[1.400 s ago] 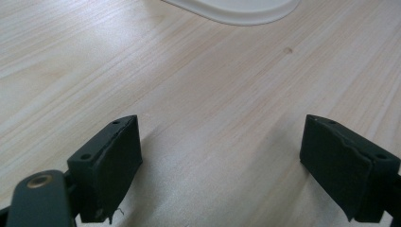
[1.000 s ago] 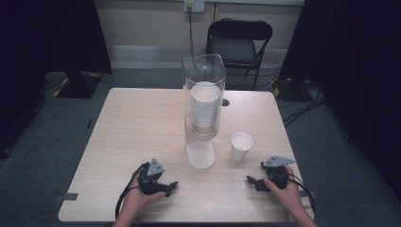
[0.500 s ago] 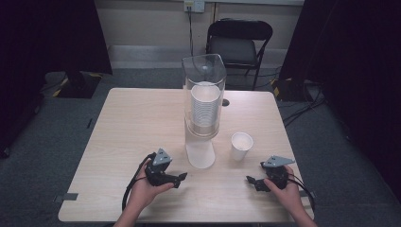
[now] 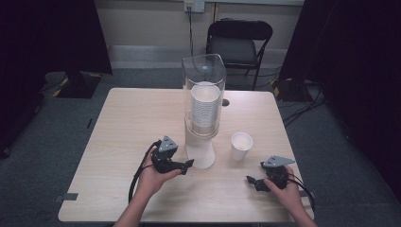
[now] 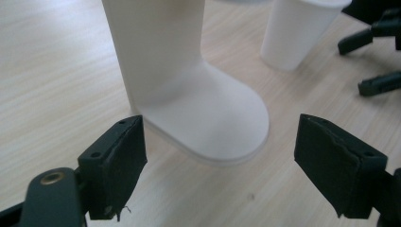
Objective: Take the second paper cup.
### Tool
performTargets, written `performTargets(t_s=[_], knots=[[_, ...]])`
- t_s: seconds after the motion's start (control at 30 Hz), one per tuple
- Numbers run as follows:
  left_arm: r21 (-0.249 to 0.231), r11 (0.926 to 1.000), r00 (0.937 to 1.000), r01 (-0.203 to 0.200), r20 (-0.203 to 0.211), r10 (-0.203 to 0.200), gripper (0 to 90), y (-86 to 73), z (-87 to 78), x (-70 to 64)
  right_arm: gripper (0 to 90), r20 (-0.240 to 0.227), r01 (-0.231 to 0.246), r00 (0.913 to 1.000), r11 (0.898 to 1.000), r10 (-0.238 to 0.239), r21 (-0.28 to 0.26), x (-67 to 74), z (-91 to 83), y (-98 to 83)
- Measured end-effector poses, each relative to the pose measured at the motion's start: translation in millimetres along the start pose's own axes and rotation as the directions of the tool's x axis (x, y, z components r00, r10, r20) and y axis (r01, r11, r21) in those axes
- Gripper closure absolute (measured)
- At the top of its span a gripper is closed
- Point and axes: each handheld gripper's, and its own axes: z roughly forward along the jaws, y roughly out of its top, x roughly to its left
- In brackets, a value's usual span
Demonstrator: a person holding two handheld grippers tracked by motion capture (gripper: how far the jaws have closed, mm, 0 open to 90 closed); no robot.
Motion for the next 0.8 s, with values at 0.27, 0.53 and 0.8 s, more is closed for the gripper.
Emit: performTargets(t_s=[0.27, 0.53, 0.8], knots=[[-0.057, 0.9983, 0.9999, 0.008, -0.007, -0.008, 15.4, 24.6, 10.5, -2.2, 13.1, 0.000, 0.000, 1.0000, 1.000, 0.000, 0.000, 0.0, 0.0, 0.0], [-0.117, 0.9931, 0.9999, -0.009, -0.008, 0.008, 15.4, 41.2, 24.4, -9.0, 13.0, 0.000, 0.000, 1.0000, 1.000, 0.000, 0.000, 0.0, 0.0, 0.0], [-0.206, 0.9785, 0.9999, -0.005, -0.012, 0.002, 21.1, 52.0, 35.4, -12.8, 12.9, -0.002, 0.001, 1.0000, 1.000, -0.001, 0.000, -0.1, 0.1, 0.0]])
